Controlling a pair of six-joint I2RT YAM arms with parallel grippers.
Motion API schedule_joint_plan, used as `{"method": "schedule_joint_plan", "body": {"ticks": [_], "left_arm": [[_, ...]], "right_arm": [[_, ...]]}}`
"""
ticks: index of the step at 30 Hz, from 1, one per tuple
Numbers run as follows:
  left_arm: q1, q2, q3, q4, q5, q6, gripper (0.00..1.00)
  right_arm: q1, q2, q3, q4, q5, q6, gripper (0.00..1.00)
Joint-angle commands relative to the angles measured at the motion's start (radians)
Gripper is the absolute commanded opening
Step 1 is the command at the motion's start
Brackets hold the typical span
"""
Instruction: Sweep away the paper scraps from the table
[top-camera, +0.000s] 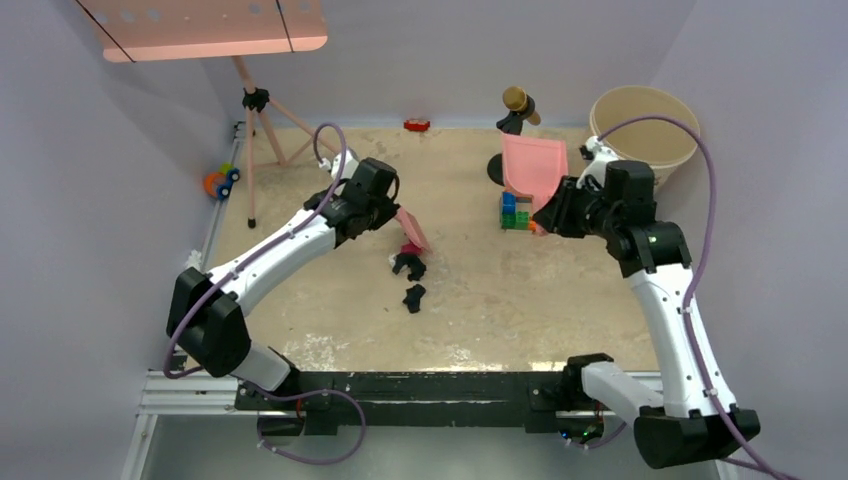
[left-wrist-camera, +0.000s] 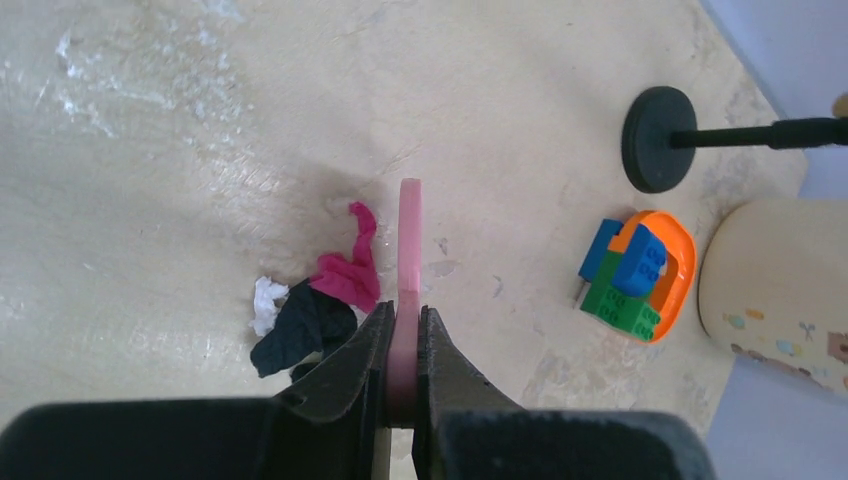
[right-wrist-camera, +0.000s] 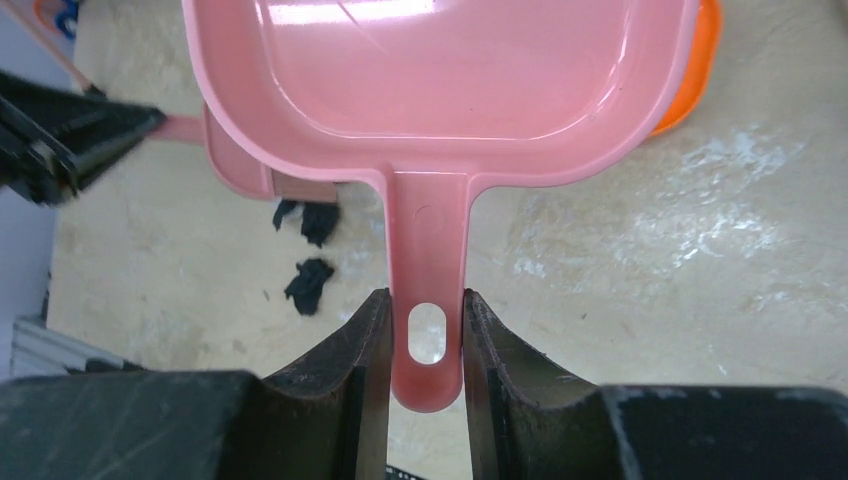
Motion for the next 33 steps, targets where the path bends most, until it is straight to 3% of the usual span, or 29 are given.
{"method": "schedule_joint_plan", "body": {"ticks": [1,7,12,19,26,33], "left_arm": [[0.006,-0.069,0.106,0.068,0.019,0.293,0.0],[0.011,-0.063,0.264,-0.025,-0.082,0.724,0.0],[0.018,0.023,0.344,-0.046,-0.146,0.994,0.0],[0.017,0.089,0.248,0.177,0.049,1.487,0.0],[0.017,0.2,0.33,0.048,0.247,1.663,0.0],[0.017,0.287,0.388,-0.004,0.404,1.738,0.0]], "right_arm": [[0.203,0.037,-0.01,-0.021,0.164,0.005,0.0],[0.467,0.037,-0.121,-0.078,0.305,0.102,0.0],[0.693,0.053,-0.171,-0.211,0.363,0.182,0.0],[1.034,0.069,-0.216,-0.331,0.371,0.366,0.0],[1.247,0.166,-0.26,-0.288,0.295,0.439,0.0],[1.269,0.297,-0.274,-0.208,0.287,0.445,0.0]]}}
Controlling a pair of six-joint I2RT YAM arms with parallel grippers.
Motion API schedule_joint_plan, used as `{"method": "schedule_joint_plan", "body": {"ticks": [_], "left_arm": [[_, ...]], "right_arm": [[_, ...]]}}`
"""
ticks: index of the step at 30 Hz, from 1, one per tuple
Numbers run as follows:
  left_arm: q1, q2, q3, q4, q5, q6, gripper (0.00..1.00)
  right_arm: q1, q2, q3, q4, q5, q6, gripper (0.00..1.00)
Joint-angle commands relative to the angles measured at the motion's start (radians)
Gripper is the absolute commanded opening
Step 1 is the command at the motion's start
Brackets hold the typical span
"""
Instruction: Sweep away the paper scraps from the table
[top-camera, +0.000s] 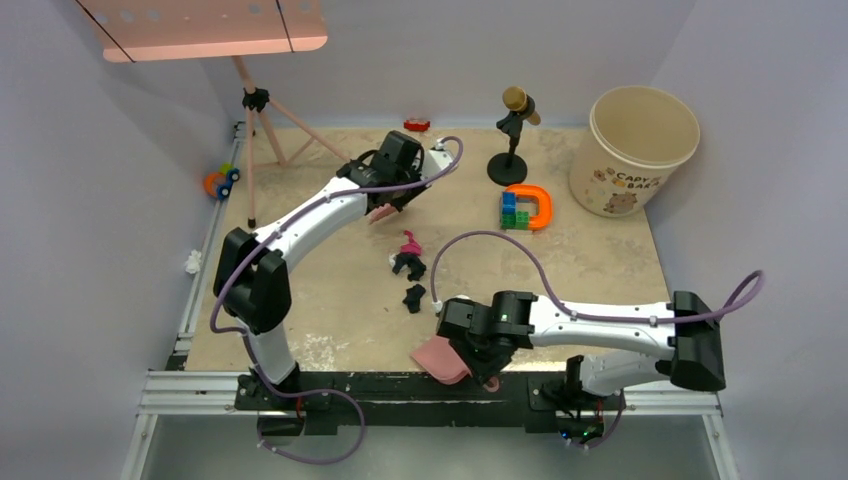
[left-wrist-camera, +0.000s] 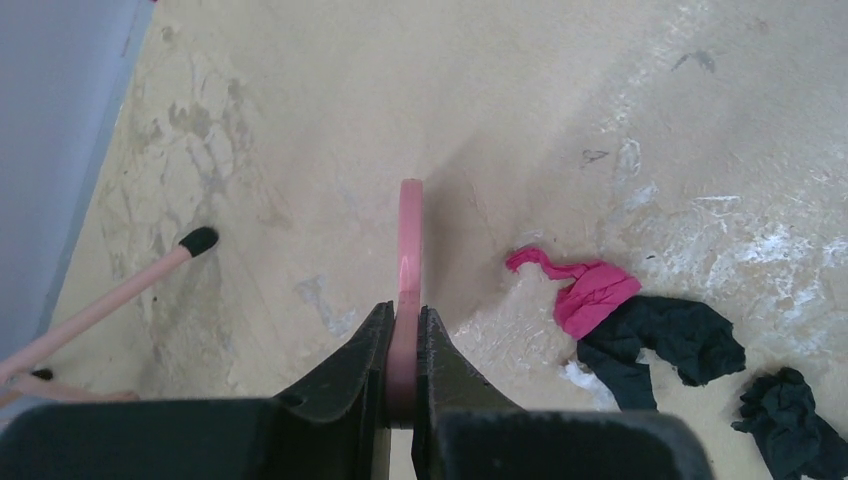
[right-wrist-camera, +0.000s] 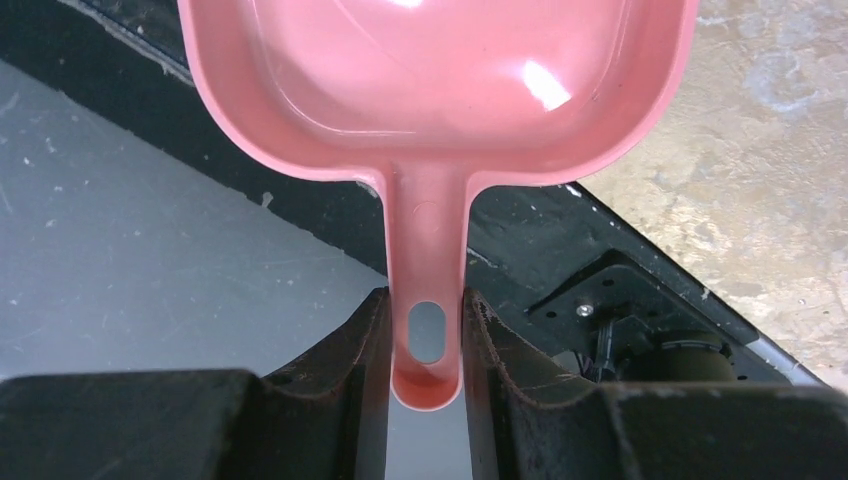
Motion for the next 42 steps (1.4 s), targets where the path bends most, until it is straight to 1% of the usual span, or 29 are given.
{"method": "schedule_joint_plan", "body": {"ticks": [1,4,6,9,15,17,19,22,28,31,35,38,42], "left_arm": [[0.002,0.042,0.102,-0.03,0.134,0.094,0.0],[0.001,0.075,0.154,-0.094,0.166,0.106,0.0],[0.001,0.095,0.176,-0.126,0.181,0.107,0.0],[-0.001,0.116,0.201,-0.183,0.21,0.118,0.0],[-0.026,0.177,0.271,-0.383,0.289,0.159,0.0],[-0.031,0.181,0.273,-0.406,0.291,0.148,0.0],[-0.032,0.173,0.266,-0.408,0.297,0.108,0.0],[-0.033,0.145,0.249,-0.403,0.345,0.044,0.0],[-0.041,0.106,0.215,-0.4,0.432,-0.13,0.0],[-0.043,0.09,0.22,-0.423,0.42,-0.197,0.0],[-0.045,0.035,0.216,-0.452,0.425,-0.233,0.0],[-0.045,0.006,0.226,-0.478,0.392,-0.256,0.0],[-0.045,-0.004,0.276,-0.537,0.336,-0.288,0.0]], "right_arm": [[0.002,0.061,0.017,0.053,0.017,0.044,0.0],[-0.027,0.108,0.043,0.067,0.05,0.031,0.0],[-0.067,0.131,0.045,0.092,0.052,0.007,0.0],[-0.136,0.155,0.045,0.14,0.035,-0.054,0.0],[-0.25,0.25,0.108,0.197,0.005,-0.181,0.0],[-0.277,0.291,0.136,0.205,0.003,-0.215,0.0],[-0.304,0.33,0.164,0.214,0.003,-0.244,0.0],[-0.337,0.369,0.204,0.228,0.003,-0.266,0.0],[-0.384,0.421,0.248,0.28,0.04,-0.268,0.0],[-0.386,0.436,0.242,0.316,0.081,-0.276,0.0],[-0.386,0.417,0.204,0.357,0.134,-0.292,0.0],[-0.385,0.385,0.167,0.387,0.179,-0.298,0.0],[-0.374,0.341,0.098,0.451,0.196,-0.305,0.0]]}}
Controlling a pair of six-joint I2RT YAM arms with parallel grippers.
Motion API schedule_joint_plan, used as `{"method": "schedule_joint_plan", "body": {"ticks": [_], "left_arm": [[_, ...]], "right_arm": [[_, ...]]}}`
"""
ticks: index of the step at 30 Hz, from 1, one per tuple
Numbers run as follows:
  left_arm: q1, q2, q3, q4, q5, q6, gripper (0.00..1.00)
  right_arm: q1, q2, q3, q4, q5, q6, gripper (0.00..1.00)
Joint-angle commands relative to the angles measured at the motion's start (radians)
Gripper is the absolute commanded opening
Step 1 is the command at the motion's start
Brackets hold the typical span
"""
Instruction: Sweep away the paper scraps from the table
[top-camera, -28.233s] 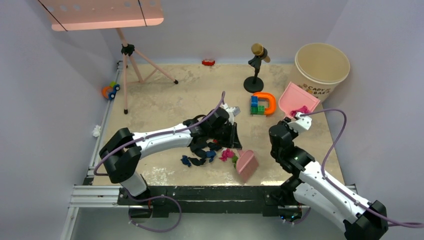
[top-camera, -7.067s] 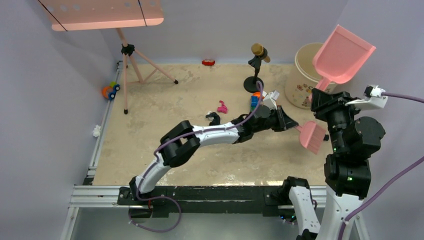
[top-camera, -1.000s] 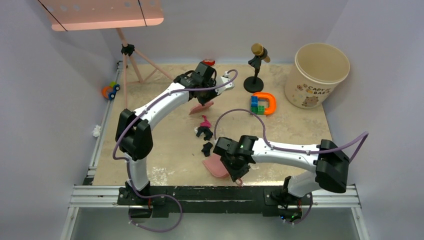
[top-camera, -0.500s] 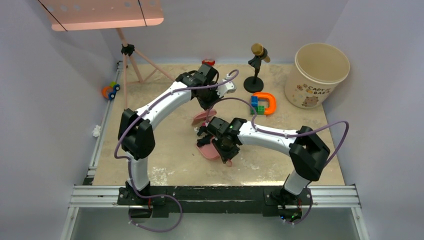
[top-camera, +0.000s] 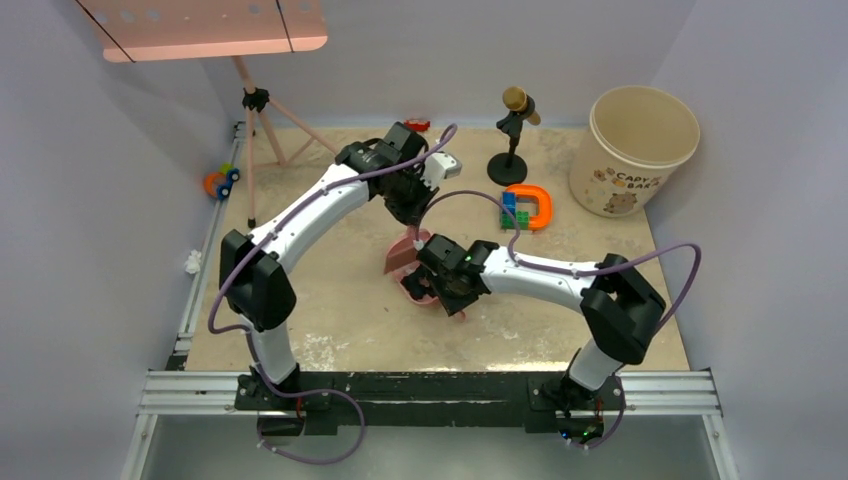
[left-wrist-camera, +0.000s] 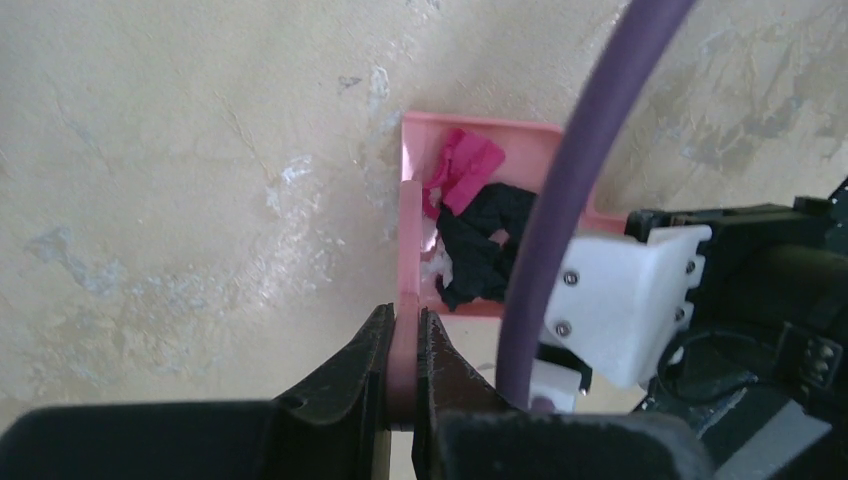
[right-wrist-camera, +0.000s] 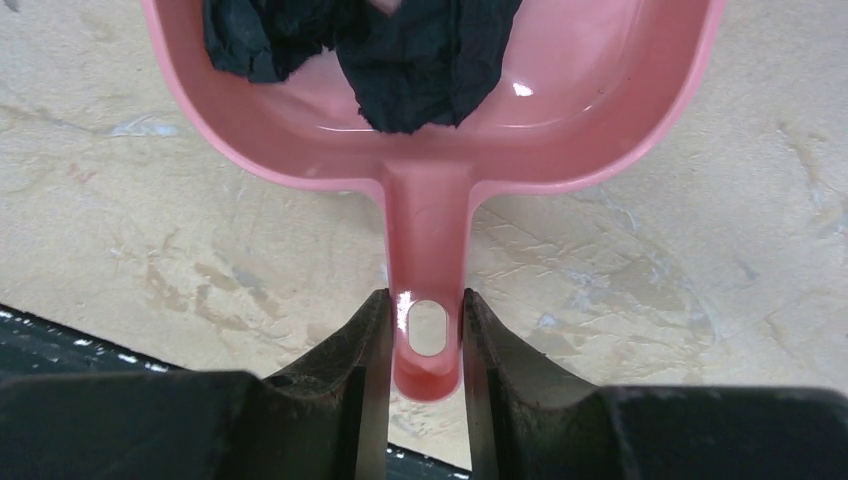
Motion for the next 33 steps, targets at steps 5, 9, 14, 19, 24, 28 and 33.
{"method": "schedule_joint_plan", "body": {"ticks": [5,9,14,19,24,28,33], "left_arm": [[-0.018,-0.117,0.085,-0.177,-0.096,-0.114,0.0],[-0.005,-0.199,0.098,-0.197,-0.273,-0.236,0.0],[0.002,-0.319,0.064,-0.215,-0.404,-0.31,0.0],[0.01,-0.447,-0.006,-0.266,-0.622,-0.402,0.0],[0.009,-0.591,-0.183,-0.231,-0.62,-0.469,0.0],[0.01,-0.717,-0.341,-0.194,-0.662,-0.475,0.0],[0.01,-0.883,-0.514,-0.102,-0.699,-0.475,0.0]], "right_arm": [[0.017,-0.104,-0.112,0.136,0.097,0.022,0.0],[0.032,-0.131,-0.142,0.157,0.111,0.045,0.0],[0.035,-0.196,-0.172,0.178,0.121,0.057,0.0],[0.034,-0.29,-0.179,0.143,0.115,0.086,0.0],[0.033,-0.36,-0.069,-0.021,0.165,0.123,0.0],[0.026,-0.409,0.037,-0.166,0.202,0.147,0.0],[-0.041,-0.438,0.19,-0.362,0.215,0.153,0.0]]}}
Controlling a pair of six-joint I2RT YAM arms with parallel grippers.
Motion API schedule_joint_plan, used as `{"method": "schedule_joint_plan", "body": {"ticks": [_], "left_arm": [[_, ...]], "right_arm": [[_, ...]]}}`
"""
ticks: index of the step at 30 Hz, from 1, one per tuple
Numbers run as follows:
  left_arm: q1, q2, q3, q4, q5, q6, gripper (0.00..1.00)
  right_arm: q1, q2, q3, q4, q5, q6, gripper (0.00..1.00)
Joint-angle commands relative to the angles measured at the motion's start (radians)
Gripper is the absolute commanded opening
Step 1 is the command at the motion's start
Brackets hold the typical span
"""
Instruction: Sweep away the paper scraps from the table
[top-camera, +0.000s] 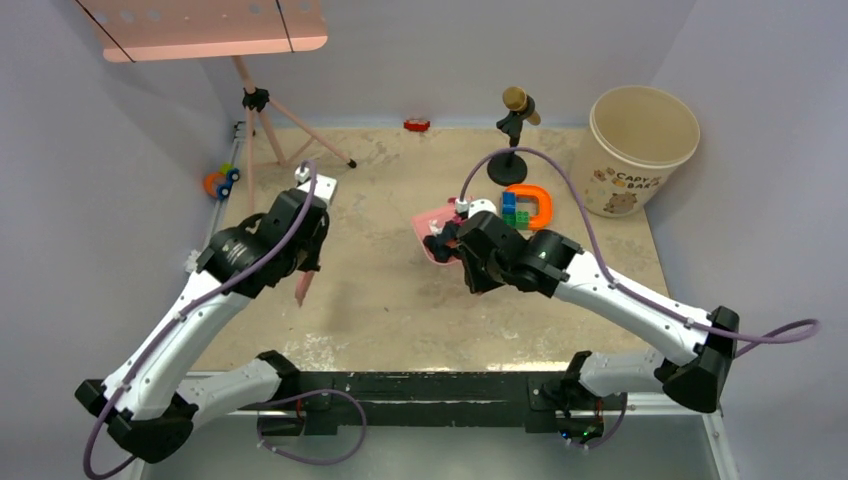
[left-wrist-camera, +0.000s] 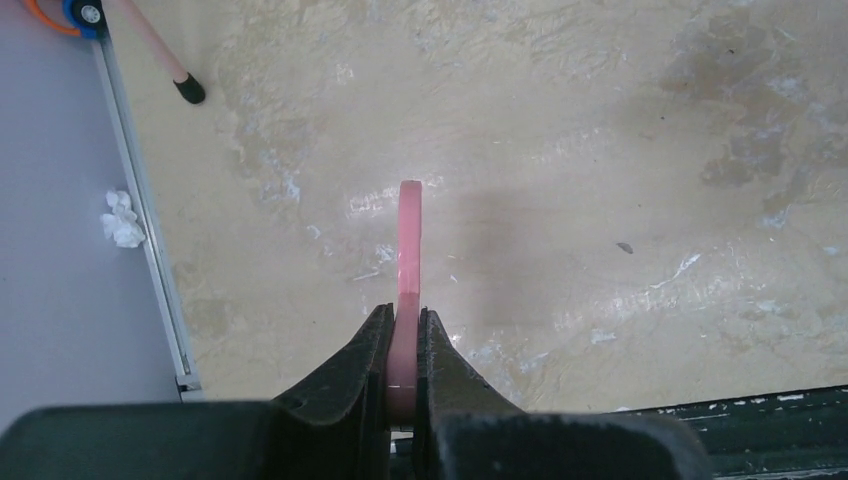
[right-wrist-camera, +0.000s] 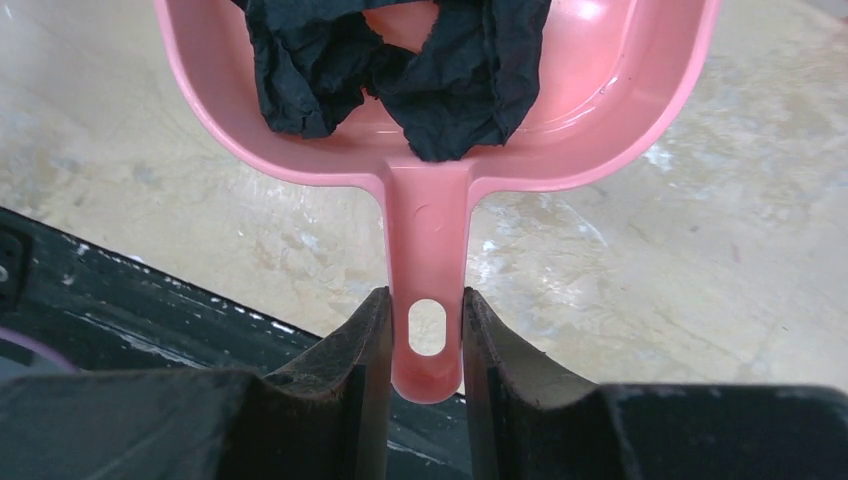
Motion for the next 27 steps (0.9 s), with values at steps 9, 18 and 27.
{"method": "schedule_joint_plan", "body": {"ticks": [9,18,27], "left_arm": [[0.005,-0.296,-0.294,0.24,-0.014,-0.038,0.0],[0.004,-0.36,-0.408,0.318,0.078,-0.068,0.0],[0.004,-0.373,-0.46,0.34,0.124,-0.087,0.0]], "right_arm": [[-0.41,-0.067,0.471,-0.371,0.0,-0.105,0.0],[-0.774,0.158,0.801,-0.377,-0.17,-0.187,0.0],[-1.16,0.266,0.682,0.215,-0.94,0.142,0.0]]}}
